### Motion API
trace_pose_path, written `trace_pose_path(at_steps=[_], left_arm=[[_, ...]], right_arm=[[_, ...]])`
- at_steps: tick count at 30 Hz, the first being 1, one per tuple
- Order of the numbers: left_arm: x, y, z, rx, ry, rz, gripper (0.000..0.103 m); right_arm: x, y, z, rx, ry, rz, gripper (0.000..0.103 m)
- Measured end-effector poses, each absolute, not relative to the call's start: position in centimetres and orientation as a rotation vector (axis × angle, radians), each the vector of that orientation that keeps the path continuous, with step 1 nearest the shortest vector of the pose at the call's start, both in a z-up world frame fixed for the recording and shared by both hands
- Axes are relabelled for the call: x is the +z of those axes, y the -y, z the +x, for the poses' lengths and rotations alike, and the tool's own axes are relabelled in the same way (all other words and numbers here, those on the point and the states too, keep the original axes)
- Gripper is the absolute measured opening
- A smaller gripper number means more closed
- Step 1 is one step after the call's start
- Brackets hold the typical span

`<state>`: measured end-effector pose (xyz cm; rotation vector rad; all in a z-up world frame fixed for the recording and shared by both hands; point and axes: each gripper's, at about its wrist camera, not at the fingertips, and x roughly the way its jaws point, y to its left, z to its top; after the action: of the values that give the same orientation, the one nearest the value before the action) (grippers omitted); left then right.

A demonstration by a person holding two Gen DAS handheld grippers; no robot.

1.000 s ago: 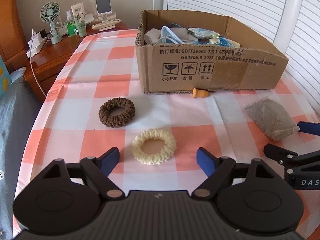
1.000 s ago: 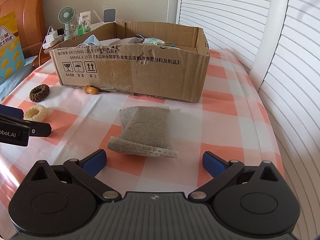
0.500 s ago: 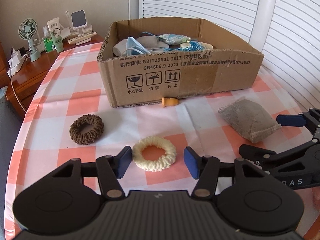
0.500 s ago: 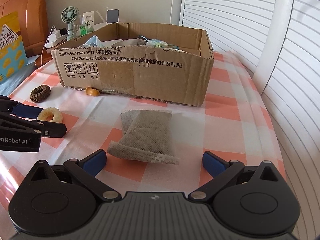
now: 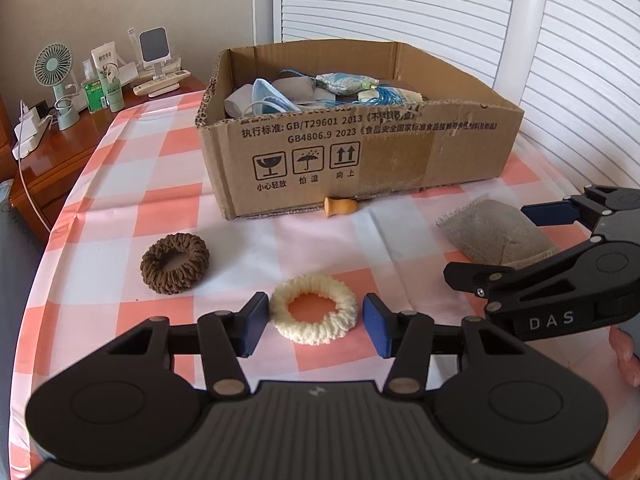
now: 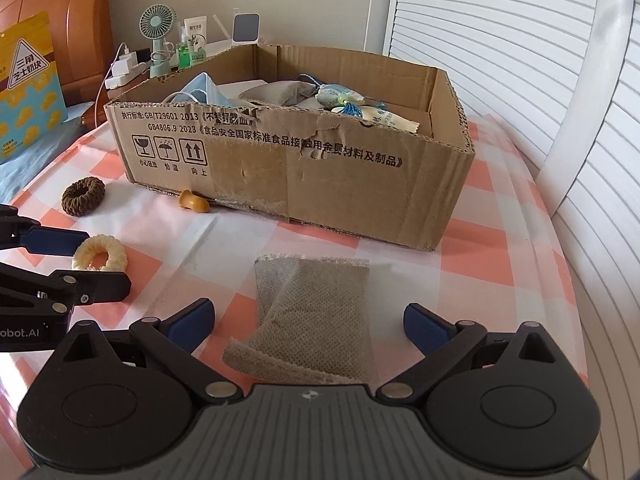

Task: Organize soft objects
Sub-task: 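Grasp the cream hair tie with the left tool while the right tool grasps another grey pouch, then carry the cream hair tie and grey pouch toward the box with both tools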

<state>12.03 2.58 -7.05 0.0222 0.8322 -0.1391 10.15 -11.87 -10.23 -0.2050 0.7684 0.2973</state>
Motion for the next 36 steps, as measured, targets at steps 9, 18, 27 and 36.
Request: trace_pose_path(at_steps=[9,18,27,36], left_arm=[[-7.0,-2.7,12.0,-0.145,-0.829,0.03,0.046],[-7.0,-2.9,12.0,-0.169,-0.827,0.04,0.04],[-6.7,-3.2,11.9,-0.211,-0.843,0.051,0.035],[-6.1,-3.3,11.5,-0.251,-0.839,0.075,0.033]], right_arm=[[-9.7,11.0,9.7,0.315,-0.762,-0.224,0.079],[-9.2,11.0,9.3,0.298,-0.772,-0.235,0.053],[-8.6,11.1,8.4,0.289,-0.77,-0.245,0.045],[-8.1,11.1,7.8,0.3,-0.779,-0.25,0.048]])
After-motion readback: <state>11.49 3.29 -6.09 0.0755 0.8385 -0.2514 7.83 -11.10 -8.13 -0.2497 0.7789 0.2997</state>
